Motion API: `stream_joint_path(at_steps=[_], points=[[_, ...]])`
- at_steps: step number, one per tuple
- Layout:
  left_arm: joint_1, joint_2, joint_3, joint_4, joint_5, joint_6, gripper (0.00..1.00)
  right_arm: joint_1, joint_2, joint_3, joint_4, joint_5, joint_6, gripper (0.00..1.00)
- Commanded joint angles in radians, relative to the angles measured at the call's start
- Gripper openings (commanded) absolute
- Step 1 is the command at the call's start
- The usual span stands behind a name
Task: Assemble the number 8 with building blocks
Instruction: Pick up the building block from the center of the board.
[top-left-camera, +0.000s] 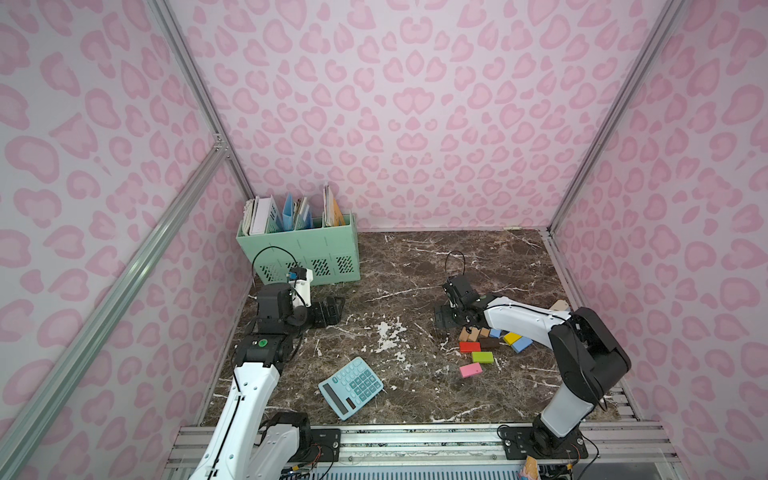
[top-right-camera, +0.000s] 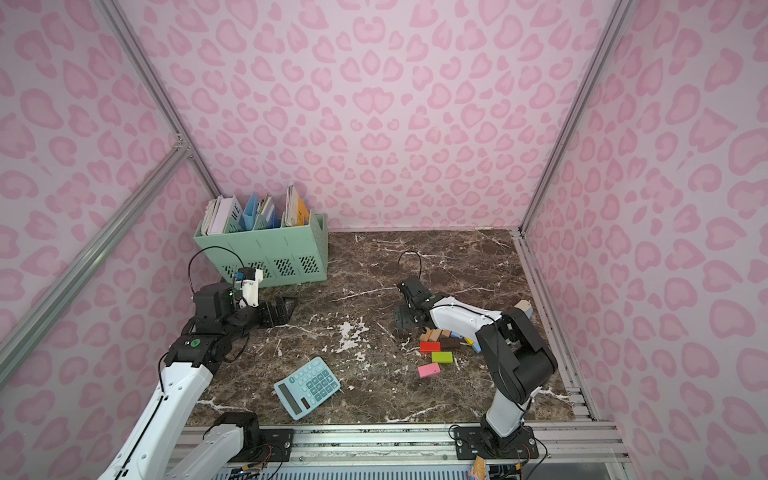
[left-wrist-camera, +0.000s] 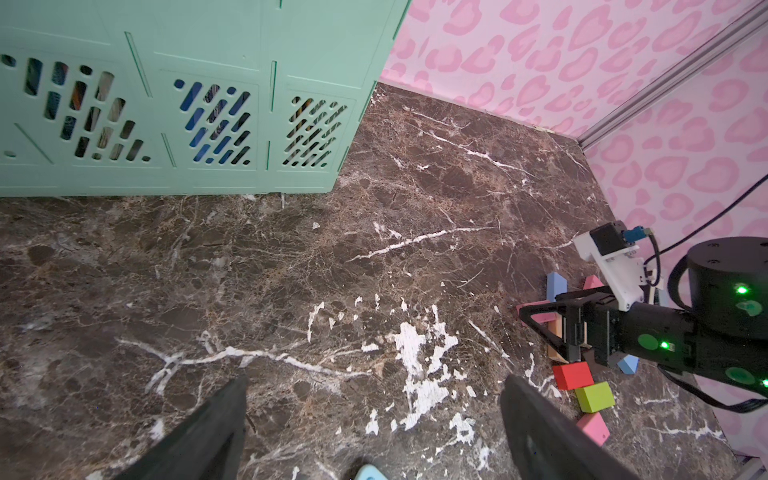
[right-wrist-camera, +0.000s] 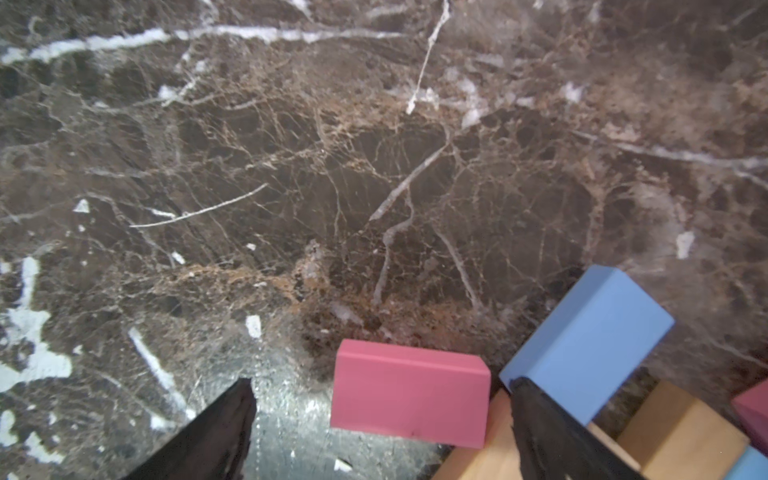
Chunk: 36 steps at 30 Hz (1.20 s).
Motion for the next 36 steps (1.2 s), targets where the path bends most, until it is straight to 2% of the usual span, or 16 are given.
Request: stream_joint_path(at_steps=[1, 9, 14, 20, 24, 28, 36], points=[[0.001, 0.000, 0.004, -0.011, 0.001, -0.003, 0.97, 0.000, 0.009, -0.006, 0.001, 0.006, 0.022, 0.94], [0.001, -0.001, 0.006, -0.015, -0.002, -0.001, 0.97, 0.000, 0.041, 0.000, 0.002, 0.016, 0.044, 0.89], [0.001, -0.001, 0.006, -0.017, -0.004, -0.001, 0.96, 0.002, 0.057, 0.005, -0.006, 0.022, 0.057, 0.81], [0.000, -0.005, 0.006, -0.019, -0.003, -0.001, 0.96, 0.015, 0.052, 0.004, -0.010, 0.038, 0.079, 0.63], [0.001, -0.006, 0.007, -0.021, -0.008, -0.001, 0.95, 0.046, 0.056, 0.017, -0.012, 0.062, 0.102, 0.58], [0.001, -0.009, 0.005, -0.024, -0.014, -0.001, 0.95, 0.093, 0.098, 0.110, -0.102, 0.122, 0.141, 0.52], [0.001, -0.017, 0.006, -0.028, -0.041, 0.001, 0.94, 0.231, 0.236, 0.391, -0.256, 0.153, 0.176, 0.50]])
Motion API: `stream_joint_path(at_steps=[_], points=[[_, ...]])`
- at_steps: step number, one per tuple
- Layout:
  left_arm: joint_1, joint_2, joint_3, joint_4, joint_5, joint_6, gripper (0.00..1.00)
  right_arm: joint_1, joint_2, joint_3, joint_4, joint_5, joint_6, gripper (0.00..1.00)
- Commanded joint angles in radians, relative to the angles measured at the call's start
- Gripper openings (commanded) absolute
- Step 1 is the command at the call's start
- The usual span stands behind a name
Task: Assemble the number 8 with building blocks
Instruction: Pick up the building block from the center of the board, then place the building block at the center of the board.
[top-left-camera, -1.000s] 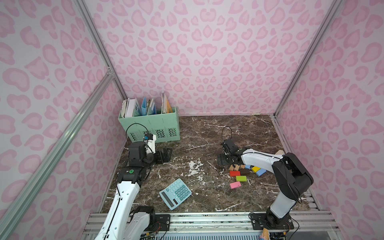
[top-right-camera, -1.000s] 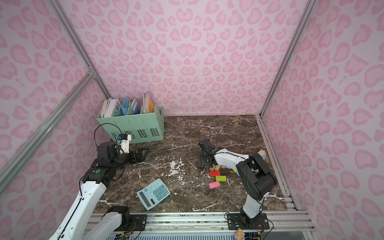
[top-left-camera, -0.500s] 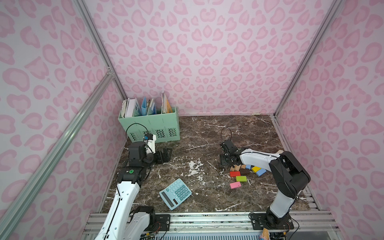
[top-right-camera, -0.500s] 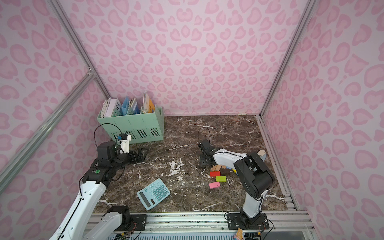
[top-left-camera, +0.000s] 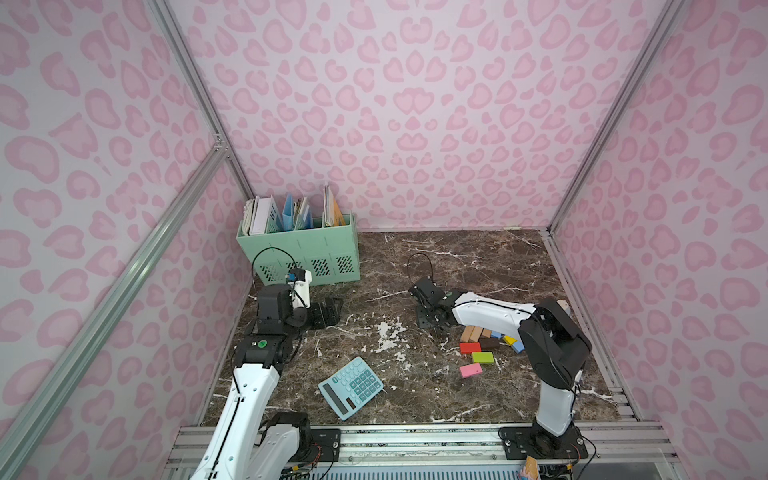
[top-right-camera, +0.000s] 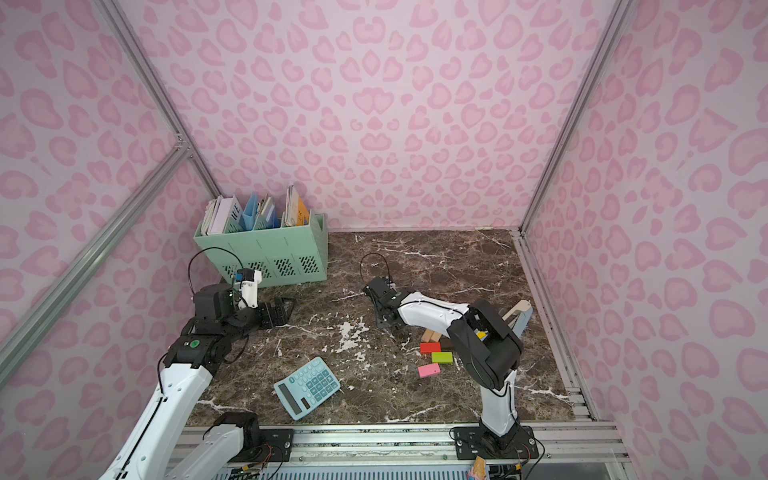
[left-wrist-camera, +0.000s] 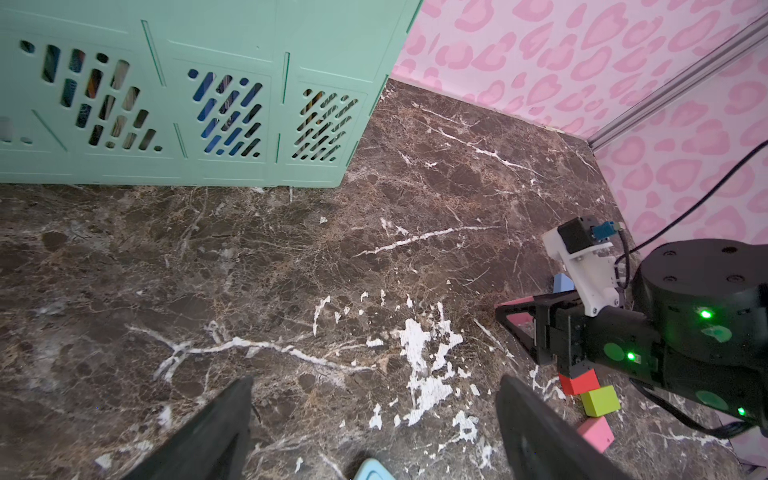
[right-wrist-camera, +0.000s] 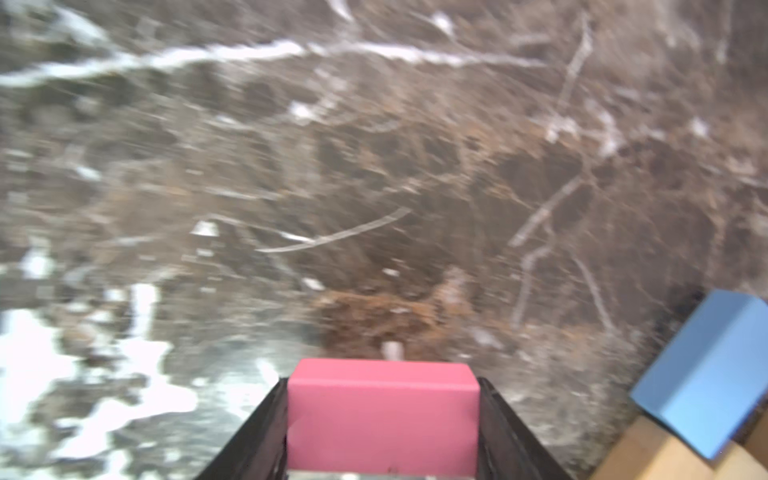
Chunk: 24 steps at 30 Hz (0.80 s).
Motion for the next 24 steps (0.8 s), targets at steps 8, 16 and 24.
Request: stream_joint_path(at_steps=[8, 16, 24], points=[[0.000, -0.027, 0.004, -0.012, -0.066, 0.011, 0.94, 0.114, 0.164, 0.301, -0.132, -0.036, 0.092, 0.53], [0.001, -0.039, -0.001, -0.001, -0.069, 0.006, 0.94, 0.125, 0.303, 0.498, -0.254, -0.004, 0.114, 0.58], [0.000, -0.049, -0.002, -0.001, -0.069, 0.004, 0.94, 0.122, 0.448, 0.681, -0.373, -0.008, 0.118, 0.61]])
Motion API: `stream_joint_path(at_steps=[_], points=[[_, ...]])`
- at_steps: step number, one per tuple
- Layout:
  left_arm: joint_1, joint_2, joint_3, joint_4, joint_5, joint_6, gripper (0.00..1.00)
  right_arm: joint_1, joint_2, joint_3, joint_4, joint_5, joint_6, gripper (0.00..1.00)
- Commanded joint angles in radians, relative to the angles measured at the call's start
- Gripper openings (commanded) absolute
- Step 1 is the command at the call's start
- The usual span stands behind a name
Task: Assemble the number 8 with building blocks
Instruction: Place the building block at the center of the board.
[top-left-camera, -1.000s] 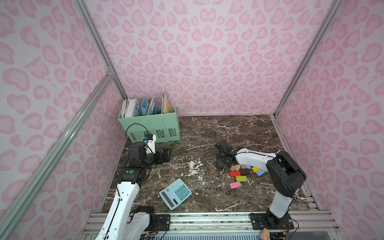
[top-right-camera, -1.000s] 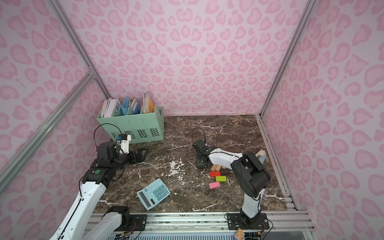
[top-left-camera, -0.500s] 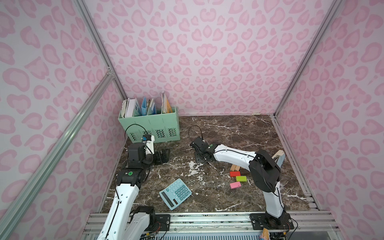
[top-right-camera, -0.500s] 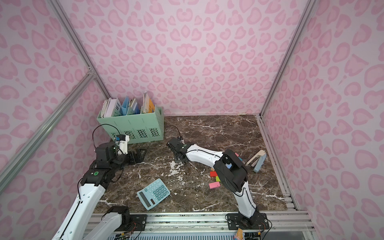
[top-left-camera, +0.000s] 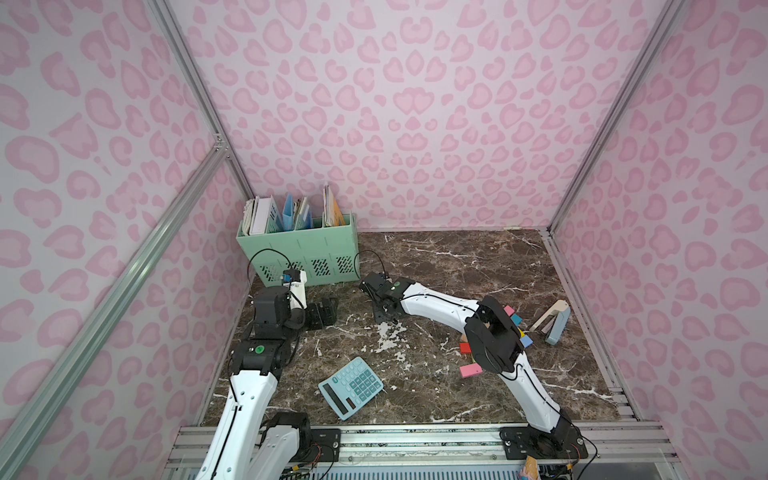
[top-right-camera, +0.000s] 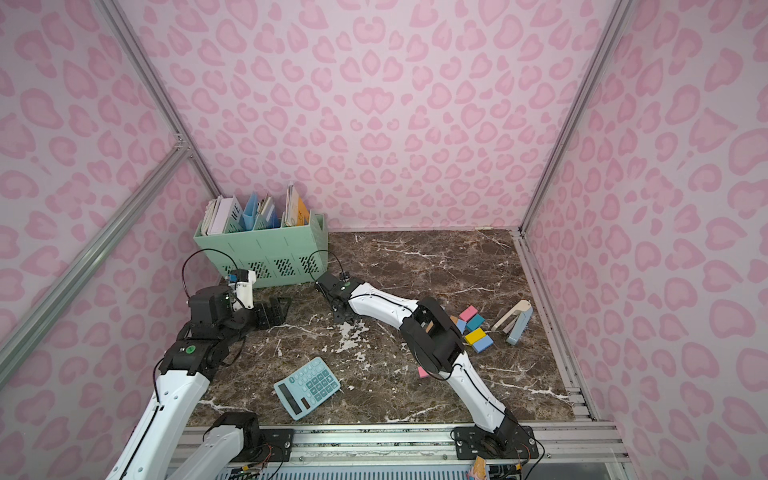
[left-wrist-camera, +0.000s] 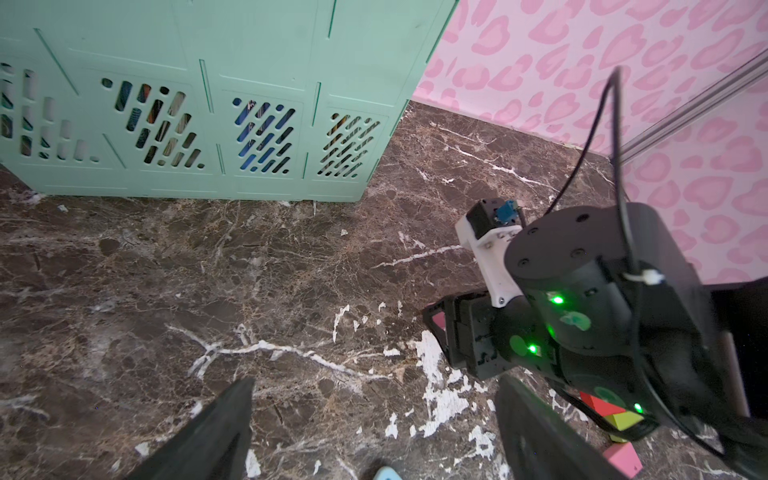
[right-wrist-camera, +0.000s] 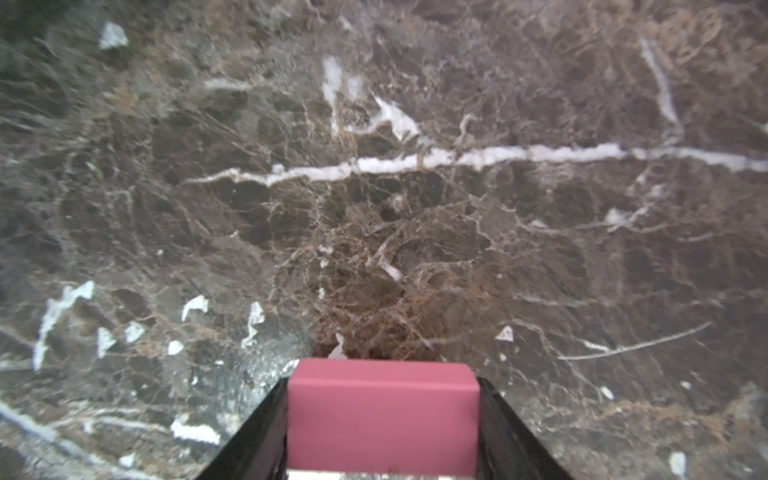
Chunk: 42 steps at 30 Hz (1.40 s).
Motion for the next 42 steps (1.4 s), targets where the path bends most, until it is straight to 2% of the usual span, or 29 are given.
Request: stream_joint_path(at_steps=[1, 16, 28, 34, 42], points=[[0.001, -0.007, -0.003, 0.007, -0.005, 0.003, 0.94, -0.001, 0.020, 0.033, -0.072, 0.003, 0.012, 0.62], [0.000, -0.007, -0.003, 0.005, 0.003, 0.001, 0.94, -0.010, 0.027, 0.037, -0.070, -0.041, 0.019, 0.82], [0.001, -0.007, -0.003, 0.005, 0.002, 0.001, 0.94, -0.018, -0.060, -0.097, 0.030, -0.104, 0.027, 0.82], [0.000, -0.008, -0.003, 0.002, 0.002, 0.002, 0.94, -0.028, -0.043, -0.077, 0.028, -0.115, 0.027, 0.81], [0.000, -0.009, -0.003, 0.003, 0.000, 0.001, 0.94, -0.026, 0.033, 0.046, -0.059, -0.091, 0.033, 0.77]])
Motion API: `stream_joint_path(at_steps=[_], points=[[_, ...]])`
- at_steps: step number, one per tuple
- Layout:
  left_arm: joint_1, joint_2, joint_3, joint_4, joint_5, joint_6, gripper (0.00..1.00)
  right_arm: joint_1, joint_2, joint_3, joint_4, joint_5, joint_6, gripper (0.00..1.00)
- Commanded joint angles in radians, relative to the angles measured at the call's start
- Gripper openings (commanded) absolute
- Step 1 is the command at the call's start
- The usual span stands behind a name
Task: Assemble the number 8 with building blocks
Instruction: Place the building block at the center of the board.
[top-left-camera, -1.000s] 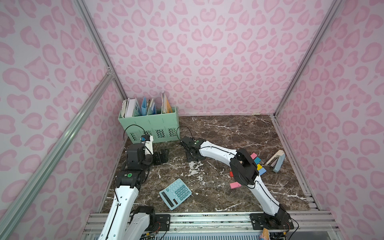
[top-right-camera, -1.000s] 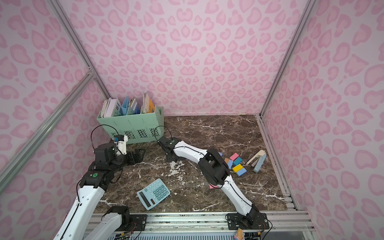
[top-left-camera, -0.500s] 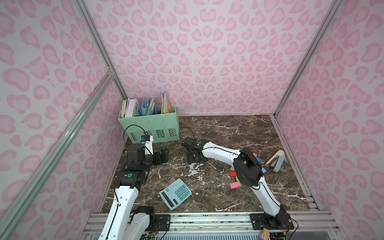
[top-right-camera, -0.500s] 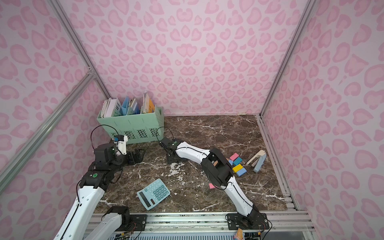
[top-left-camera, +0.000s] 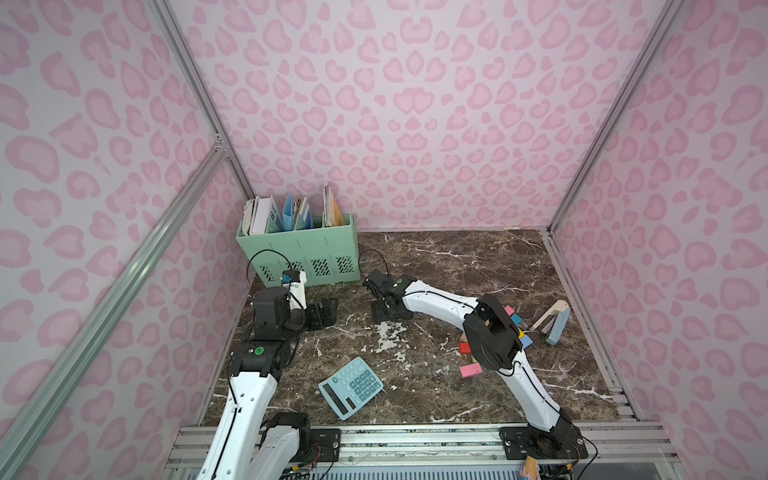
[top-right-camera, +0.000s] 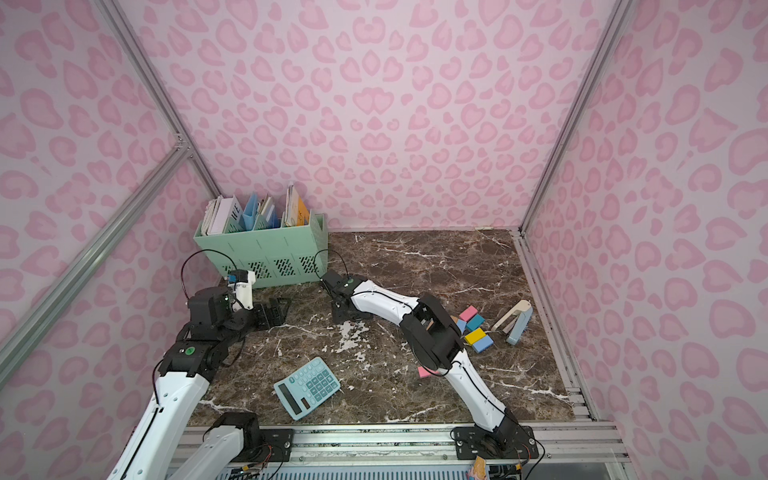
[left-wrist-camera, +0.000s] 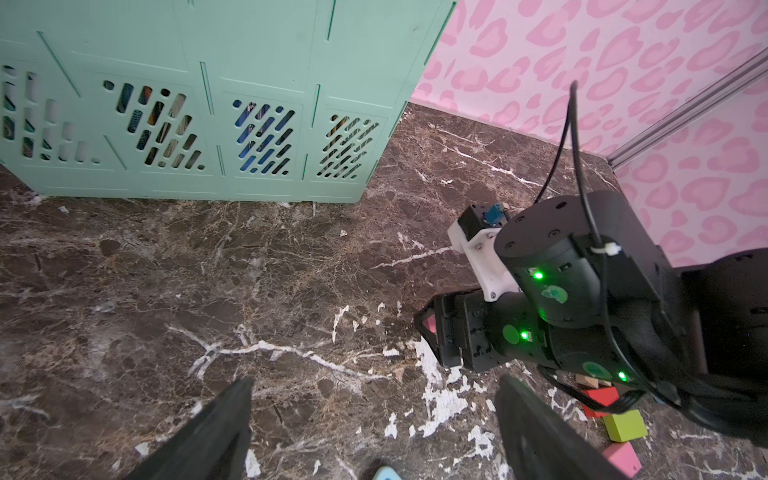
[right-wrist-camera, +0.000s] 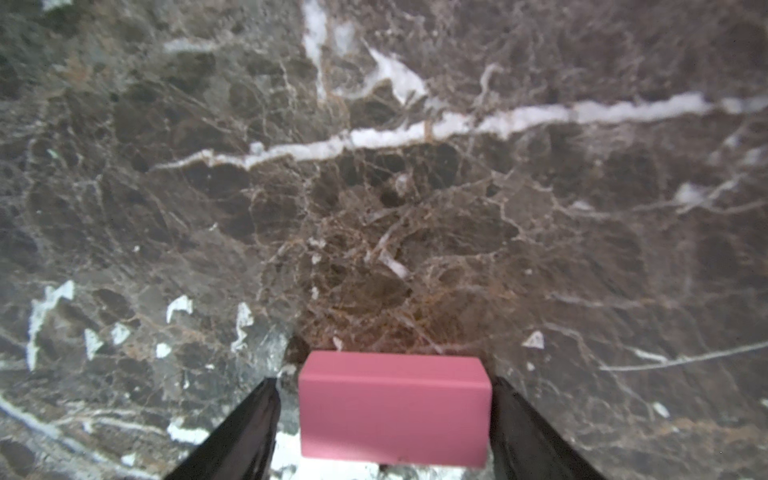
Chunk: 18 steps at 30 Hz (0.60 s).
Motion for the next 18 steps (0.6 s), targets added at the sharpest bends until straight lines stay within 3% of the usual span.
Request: stream_joint_path(at_steps=[1, 13, 18], points=[[0.000, -0.004, 0.000, 0.002, -0.001, 0.003, 0.94, 0.004, 0.021, 0.041, -0.064, 0.018, 0.011, 0.77], [0.000, -0.005, -0.002, 0.000, -0.008, 0.003, 0.94, -0.005, 0.058, 0.077, -0.129, 0.032, 0.071, 0.62], [0.001, -0.008, -0.002, -0.001, -0.001, 0.003, 0.94, -0.012, 0.066, 0.089, -0.149, 0.040, 0.085, 0.60]])
